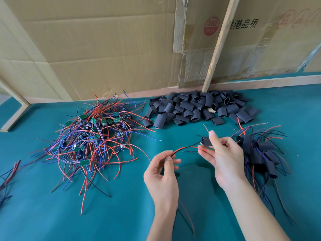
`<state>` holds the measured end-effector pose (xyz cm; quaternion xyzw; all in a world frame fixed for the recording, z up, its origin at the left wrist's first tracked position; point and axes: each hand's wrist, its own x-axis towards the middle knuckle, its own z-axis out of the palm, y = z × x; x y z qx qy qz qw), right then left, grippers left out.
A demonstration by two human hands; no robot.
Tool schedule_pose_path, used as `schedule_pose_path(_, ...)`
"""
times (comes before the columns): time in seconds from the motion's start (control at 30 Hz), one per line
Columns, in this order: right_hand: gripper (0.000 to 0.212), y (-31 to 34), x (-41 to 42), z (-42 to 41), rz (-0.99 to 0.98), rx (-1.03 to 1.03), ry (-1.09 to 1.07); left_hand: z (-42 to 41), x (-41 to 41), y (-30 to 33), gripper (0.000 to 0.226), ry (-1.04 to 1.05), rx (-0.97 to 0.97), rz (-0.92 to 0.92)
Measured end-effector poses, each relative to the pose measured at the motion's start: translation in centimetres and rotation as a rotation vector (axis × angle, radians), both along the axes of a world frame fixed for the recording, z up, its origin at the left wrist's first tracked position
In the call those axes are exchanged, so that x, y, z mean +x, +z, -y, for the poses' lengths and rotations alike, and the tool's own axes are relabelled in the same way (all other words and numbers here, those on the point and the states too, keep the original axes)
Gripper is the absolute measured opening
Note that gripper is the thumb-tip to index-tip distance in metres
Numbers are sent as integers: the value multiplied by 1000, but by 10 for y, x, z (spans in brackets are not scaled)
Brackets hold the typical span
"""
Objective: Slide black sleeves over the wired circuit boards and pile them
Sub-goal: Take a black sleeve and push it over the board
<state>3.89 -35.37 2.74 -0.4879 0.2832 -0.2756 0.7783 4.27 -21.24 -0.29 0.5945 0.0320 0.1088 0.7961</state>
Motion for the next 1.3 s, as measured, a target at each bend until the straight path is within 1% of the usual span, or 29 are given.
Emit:
schedule_pose_path(0.1, 37, -1, 0, 6, -16, -163, 29, -1, 1, -1, 37, -3, -2, 1)
schedule_pose_path(0.2, 37, -2, 0, 7, -15, -212, 62, -1, 0, -1, 33, 3, -7, -5)
schedule_pose_path(0.33, 37, -2, -1, 9, -22, -219, 93, -1, 1, -2, 30, 10, -4, -12)
schedule_pose_path(0.6, 32, 0, -7, 22, -74, -260, 156, -1, 1, -2, 31, 17, -9, -8)
schedule_pose_path(0.73, 34, 1, -8, 19, -61, -257, 202, -1, 2, -2, 33, 21, -16, -10)
schedule_pose_path(0.8, 35, 2, -9, 17, -50, -234, 211, -1, 2, -2, 32, 22, -24, -15)
schedule_pose_path(0.87, 35, 3, -8, 13, -29, -169, 214, -1, 2, -2, 31, 21, -29, -21)
schedule_pose_path(0.97, 37, 3, -7, 2, 17, -14, 186, -1, 3, -3, 29, 6, -20, -21)
schedule_pose_path(1.03, 31, 1, -4, -7, 65, 111, 151, 0, 2, -2, 30, -37, 6, -8)
schedule_pose_path(1.1, 26, 0, -3, -16, 92, 191, 120, -1, 1, -2, 31, -91, 46, 10)
schedule_pose_path(1.2, 39, -1, 0, -26, 79, 216, 110, -2, 1, -1, 34, -149, 87, 28)
schedule_pose_path(1.3, 38, -2, -1, -34, 47, 207, 140, -2, -1, 2, 28, -209, 119, 38)
